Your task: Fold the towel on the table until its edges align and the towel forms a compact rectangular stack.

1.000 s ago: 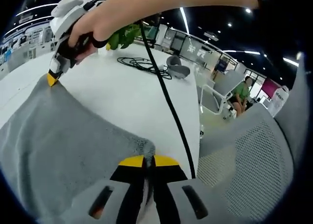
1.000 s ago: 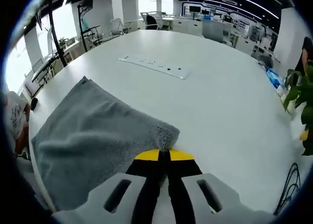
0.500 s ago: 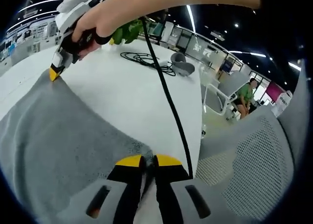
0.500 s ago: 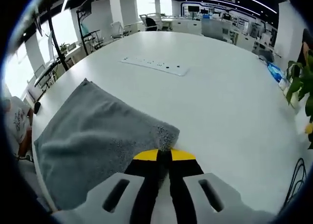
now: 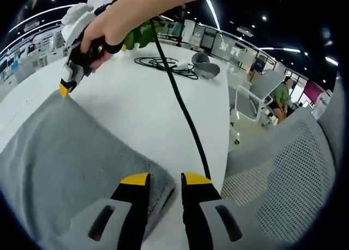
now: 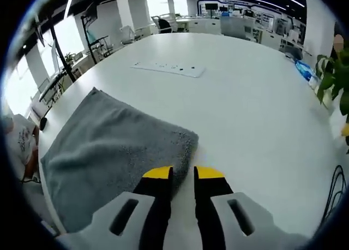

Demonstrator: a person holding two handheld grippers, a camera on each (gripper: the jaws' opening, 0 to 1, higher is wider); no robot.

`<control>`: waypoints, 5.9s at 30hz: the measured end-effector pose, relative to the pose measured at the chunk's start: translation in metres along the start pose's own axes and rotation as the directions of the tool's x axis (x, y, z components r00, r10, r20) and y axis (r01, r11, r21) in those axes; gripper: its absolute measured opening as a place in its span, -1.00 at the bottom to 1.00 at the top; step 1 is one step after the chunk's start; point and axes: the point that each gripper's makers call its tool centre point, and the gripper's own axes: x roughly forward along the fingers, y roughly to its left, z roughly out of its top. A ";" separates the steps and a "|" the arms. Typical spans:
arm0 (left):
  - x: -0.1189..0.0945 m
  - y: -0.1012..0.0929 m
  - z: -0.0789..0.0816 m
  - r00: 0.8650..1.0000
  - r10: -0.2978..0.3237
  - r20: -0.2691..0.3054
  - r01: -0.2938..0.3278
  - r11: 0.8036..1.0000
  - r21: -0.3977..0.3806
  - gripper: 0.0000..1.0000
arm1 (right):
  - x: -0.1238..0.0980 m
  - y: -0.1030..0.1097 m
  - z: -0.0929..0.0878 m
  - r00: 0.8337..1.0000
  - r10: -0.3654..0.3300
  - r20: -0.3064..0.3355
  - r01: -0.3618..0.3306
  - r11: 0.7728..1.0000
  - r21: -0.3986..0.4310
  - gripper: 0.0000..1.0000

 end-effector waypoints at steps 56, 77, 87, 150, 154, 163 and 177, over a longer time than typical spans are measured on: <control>0.009 -0.002 -0.015 0.997 0.052 -0.058 -0.049 0.997 0.056 -0.92 | 0.026 -0.004 0.010 0.997 0.009 0.078 -0.022 0.986 0.164 -0.98; -0.024 0.004 0.004 0.996 0.057 0.064 -0.060 0.998 0.038 -0.95 | 0.009 0.004 0.036 0.994 0.002 0.113 -0.017 0.991 0.131 -1.00; -0.042 0.008 0.012 0.988 0.086 0.125 -0.088 0.996 0.012 -0.95 | 0.001 0.017 0.050 0.991 0.003 0.133 -0.019 0.993 0.120 -1.00; -0.205 0.061 -0.004 0.839 0.410 0.359 -0.298 0.897 -0.326 -0.95 | -0.002 0.158 0.166 0.965 0.095 0.244 -0.067 0.990 -0.121 -1.00; -0.217 0.069 -0.011 0.827 0.433 0.358 -0.314 0.885 -0.344 -0.95 | -0.006 0.170 0.166 0.964 0.101 0.245 -0.072 0.989 -0.126 -1.00; -0.236 0.085 -0.031 0.808 0.470 0.355 -0.325 0.858 -0.397 -0.95 | -0.007 0.191 0.170 0.965 0.106 0.241 -0.074 0.988 -0.139 -1.00; -0.263 0.103 -0.069 0.791 0.515 0.330 -0.342 0.820 -0.459 -0.94 | 0.019 0.226 0.184 0.969 0.123 0.216 -0.084 0.980 -0.180 -1.00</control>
